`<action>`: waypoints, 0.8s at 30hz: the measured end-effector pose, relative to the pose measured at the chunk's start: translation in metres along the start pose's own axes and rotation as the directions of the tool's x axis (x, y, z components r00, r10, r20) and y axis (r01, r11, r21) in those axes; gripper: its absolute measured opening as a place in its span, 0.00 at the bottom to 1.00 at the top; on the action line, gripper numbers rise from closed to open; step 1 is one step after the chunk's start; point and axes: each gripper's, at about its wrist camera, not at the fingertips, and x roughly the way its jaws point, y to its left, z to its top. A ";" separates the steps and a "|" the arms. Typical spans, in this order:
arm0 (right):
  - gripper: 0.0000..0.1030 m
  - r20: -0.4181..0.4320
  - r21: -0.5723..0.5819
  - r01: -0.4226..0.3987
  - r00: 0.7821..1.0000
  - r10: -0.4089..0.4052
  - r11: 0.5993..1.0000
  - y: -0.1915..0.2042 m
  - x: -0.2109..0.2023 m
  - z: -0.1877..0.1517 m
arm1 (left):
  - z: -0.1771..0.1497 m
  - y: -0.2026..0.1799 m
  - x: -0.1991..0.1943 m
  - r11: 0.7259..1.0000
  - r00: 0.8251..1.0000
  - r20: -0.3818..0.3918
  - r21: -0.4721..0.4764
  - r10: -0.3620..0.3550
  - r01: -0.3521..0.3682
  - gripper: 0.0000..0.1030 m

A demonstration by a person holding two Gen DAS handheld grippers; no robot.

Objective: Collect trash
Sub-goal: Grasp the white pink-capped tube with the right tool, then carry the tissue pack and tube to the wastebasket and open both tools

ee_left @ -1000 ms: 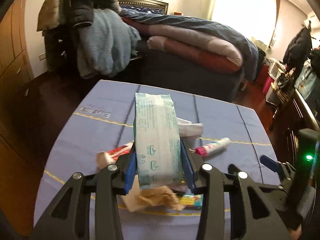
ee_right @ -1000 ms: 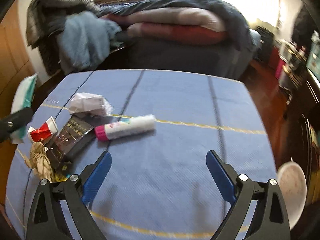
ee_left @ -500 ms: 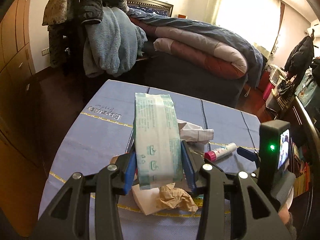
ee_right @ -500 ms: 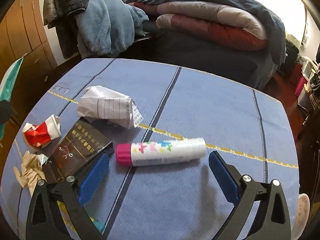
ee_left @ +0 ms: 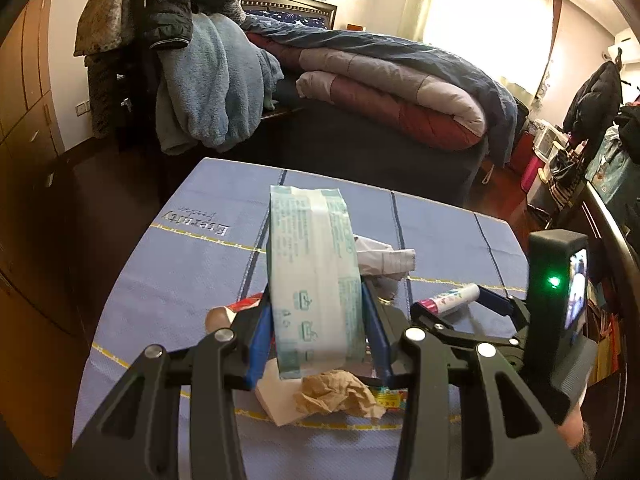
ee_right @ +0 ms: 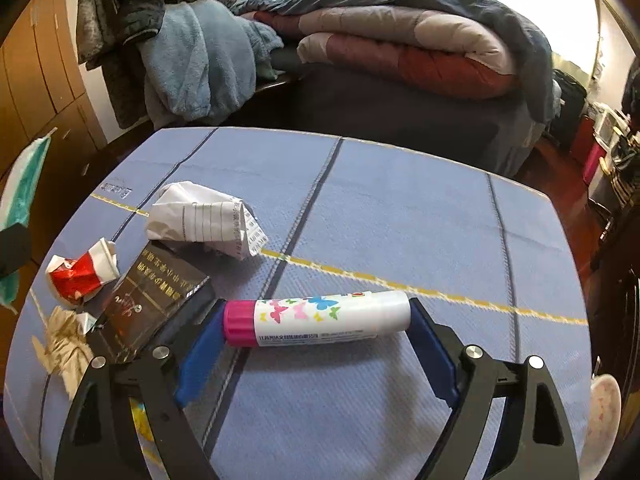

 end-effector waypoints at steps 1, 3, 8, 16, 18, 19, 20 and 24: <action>0.84 0.003 0.008 0.002 1.000 -0.002 1.000 -0.003 -0.005 -0.003 | -0.001 -0.002 0.000 1.000 1.000 -0.001 0.003 -0.002 0.002 0.41; 0.84 0.007 0.025 0.009 1.000 -0.010 1.000 -0.008 -0.016 -0.009 | -0.002 -0.006 -0.001 1.000 1.000 -0.002 0.011 -0.007 0.007 0.41; 0.84 0.017 0.067 0.037 0.999 -0.038 0.997 -0.020 -0.040 -0.025 | -0.007 -0.022 -0.007 0.999 1.000 -0.001 0.041 -0.026 0.026 0.41; 0.84 0.030 0.183 0.069 0.997 -0.076 0.981 -0.055 -0.082 -0.057 | -0.012 -0.053 -0.024 0.993 0.998 0.014 0.104 -0.055 0.054 0.41; 0.84 0.035 0.205 0.079 0.996 -0.088 0.976 -0.062 -0.091 -0.064 | -0.014 -0.062 -0.028 0.991 0.998 0.017 0.122 -0.065 0.062 0.41; 0.84 0.038 0.217 0.086 0.995 -0.096 0.972 -0.067 -0.096 -0.068 | -0.015 -0.067 -0.030 0.989 0.997 0.017 0.132 -0.071 0.068 0.41; 0.84 0.042 0.229 0.092 0.994 -0.105 0.969 -0.071 -0.102 -0.073 | -0.016 -0.072 -0.032 0.987 0.997 0.017 0.140 -0.077 0.074 0.41; 0.84 0.056 0.269 0.107 0.990 -0.127 0.957 -0.087 -0.121 -0.087 | -0.020 -0.096 -0.039 0.978 0.994 0.018 0.182 -0.106 0.101 0.41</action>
